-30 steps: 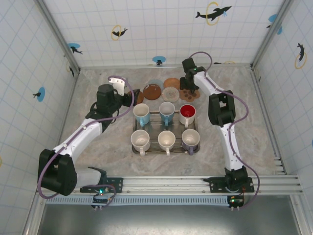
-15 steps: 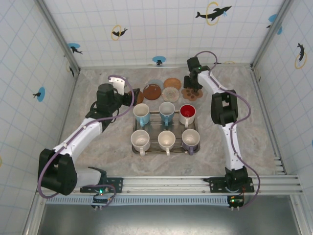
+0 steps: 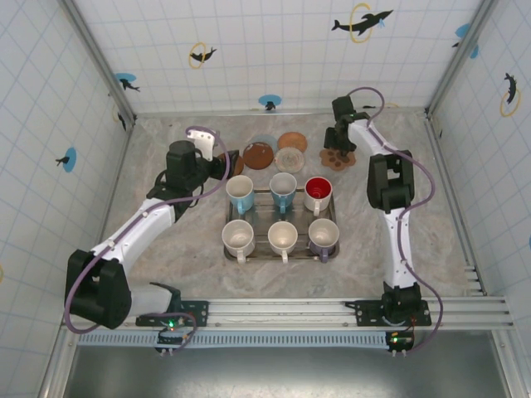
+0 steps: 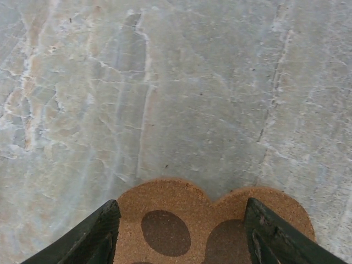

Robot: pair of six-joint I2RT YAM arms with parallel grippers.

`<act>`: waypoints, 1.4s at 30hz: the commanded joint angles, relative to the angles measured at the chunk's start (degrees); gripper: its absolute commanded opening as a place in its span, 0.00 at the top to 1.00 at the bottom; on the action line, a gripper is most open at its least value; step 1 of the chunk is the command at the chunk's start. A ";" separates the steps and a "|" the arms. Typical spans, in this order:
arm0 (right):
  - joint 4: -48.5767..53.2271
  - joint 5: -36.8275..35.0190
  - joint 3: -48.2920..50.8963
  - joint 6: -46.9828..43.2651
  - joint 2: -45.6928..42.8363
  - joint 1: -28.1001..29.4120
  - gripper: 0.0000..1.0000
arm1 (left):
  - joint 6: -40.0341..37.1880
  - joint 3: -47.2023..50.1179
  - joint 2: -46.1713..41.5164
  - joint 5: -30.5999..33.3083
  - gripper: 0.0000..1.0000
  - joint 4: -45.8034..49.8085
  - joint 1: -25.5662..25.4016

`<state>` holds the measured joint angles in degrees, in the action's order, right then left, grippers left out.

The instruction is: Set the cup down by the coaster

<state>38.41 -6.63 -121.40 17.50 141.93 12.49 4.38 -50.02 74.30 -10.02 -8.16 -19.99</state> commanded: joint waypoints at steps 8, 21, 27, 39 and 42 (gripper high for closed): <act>4.15 -0.02 3.00 -0.62 -7.18 -1.69 0.35 | -0.85 -2.75 0.58 -0.61 0.17 0.96 -1.14; 12.45 0.34 6.79 -17.94 -13.14 -0.12 0.20 | -0.89 -2.28 -0.48 -0.70 0.17 1.24 -2.25; 11.03 1.29 11.21 -20.95 -13.17 0.43 0.19 | -0.78 -2.45 -0.47 -0.46 0.17 1.31 -2.68; 12.61 1.27 11.32 -25.21 -9.50 0.87 0.19 | -1.00 -2.53 -0.74 0.40 0.17 2.27 -3.21; 12.56 1.12 11.26 -25.68 -8.74 0.84 0.19 | -1.11 -2.70 -0.55 0.44 0.17 2.58 -3.49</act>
<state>49.58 -5.58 -110.13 -6.66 131.00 13.13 4.36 -50.89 74.70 -9.87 -6.44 -23.07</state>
